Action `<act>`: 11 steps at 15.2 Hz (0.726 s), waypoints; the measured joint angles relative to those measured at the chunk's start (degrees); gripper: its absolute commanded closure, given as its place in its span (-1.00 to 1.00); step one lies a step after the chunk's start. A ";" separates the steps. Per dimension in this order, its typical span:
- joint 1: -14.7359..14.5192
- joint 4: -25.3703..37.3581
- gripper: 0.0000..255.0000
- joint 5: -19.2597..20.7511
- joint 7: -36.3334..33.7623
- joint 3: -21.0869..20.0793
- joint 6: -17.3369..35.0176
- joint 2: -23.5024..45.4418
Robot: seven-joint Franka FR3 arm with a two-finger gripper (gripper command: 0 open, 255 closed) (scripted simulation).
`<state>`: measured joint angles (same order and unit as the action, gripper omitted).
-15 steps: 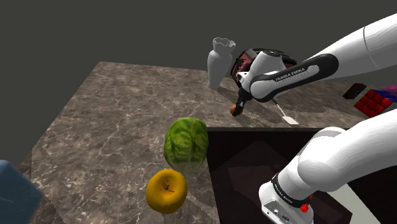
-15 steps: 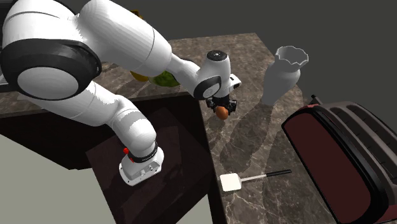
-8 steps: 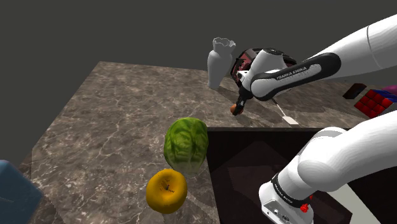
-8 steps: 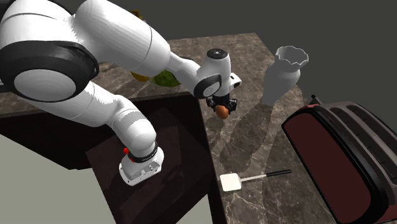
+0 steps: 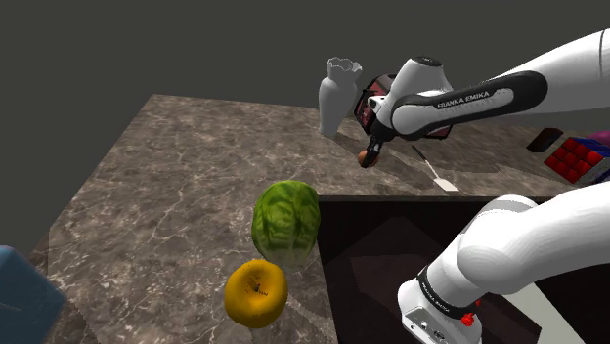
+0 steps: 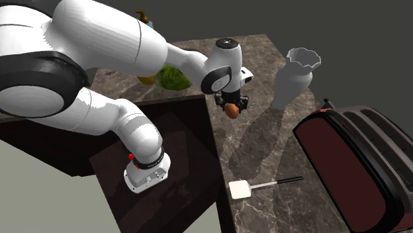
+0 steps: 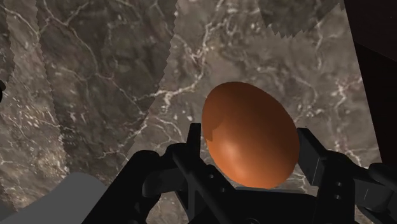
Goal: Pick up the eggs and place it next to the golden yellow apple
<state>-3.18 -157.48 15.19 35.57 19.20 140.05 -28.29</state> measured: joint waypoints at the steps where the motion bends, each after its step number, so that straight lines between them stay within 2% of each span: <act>1: -0.02 0.45 1.00 -0.10 0.07 -0.10 -0.93 -0.48; 11: -0.13 5.11 1.00 -1.05 0.55 -1.44 -10.40 -5.33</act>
<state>-3.31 -152.37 14.14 36.12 17.76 129.66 -33.62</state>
